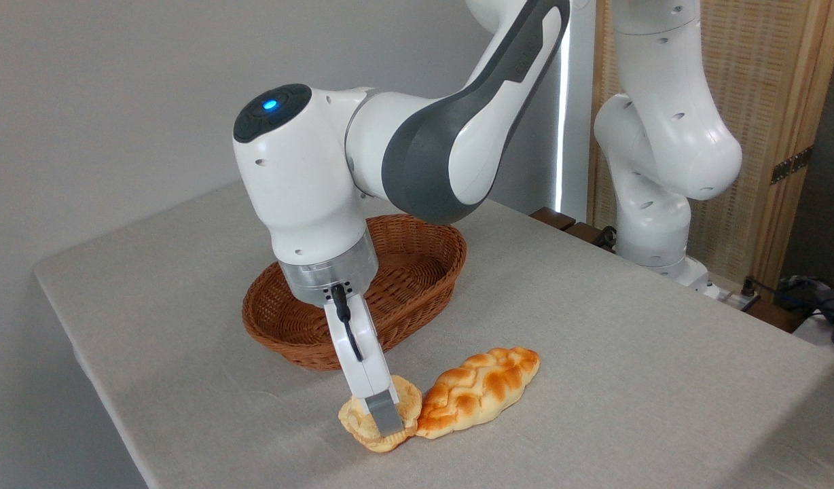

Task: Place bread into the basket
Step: 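Close the gripper fingers around the round stacked bun, then lift the held bun and carry it into the wicker basket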

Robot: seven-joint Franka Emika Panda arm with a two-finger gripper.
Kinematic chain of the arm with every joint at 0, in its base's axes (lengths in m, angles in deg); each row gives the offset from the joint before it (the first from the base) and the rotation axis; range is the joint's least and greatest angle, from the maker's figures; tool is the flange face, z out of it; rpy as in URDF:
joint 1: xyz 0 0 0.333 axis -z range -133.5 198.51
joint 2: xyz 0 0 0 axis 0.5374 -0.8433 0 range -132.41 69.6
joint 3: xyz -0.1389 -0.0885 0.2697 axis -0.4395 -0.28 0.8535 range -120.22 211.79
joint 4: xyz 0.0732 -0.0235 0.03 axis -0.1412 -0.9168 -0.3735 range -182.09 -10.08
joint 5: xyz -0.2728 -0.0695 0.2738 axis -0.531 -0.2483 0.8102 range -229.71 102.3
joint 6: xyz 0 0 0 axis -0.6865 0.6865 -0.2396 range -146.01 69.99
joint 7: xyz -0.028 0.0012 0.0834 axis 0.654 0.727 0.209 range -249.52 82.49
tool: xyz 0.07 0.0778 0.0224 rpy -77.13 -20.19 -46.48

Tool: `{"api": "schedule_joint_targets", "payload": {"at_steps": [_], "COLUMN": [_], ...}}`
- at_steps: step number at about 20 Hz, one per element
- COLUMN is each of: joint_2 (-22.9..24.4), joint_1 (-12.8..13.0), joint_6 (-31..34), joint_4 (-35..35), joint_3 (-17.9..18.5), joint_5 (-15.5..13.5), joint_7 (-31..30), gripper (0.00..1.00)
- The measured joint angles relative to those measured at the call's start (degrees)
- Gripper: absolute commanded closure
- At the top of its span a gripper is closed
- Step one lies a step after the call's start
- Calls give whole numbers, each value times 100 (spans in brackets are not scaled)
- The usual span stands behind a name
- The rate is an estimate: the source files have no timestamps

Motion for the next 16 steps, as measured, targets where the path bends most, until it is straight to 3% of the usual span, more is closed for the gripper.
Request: {"api": "schedule_joint_targets", "payload": {"at_steps": [5,10,13,16], "joint_2": [124,578,885,1055], "joint_1": [0,27,64,93], "joint_6": [0,62,228,407], "joint_4": [179,241,240,237], "joint_3": [6,-37,-252,-729], "joint_5": [-55,-337,-357,-361], "joint_7": [0,-140,-740,-1578], "gripper": [60,56,55,49]}}
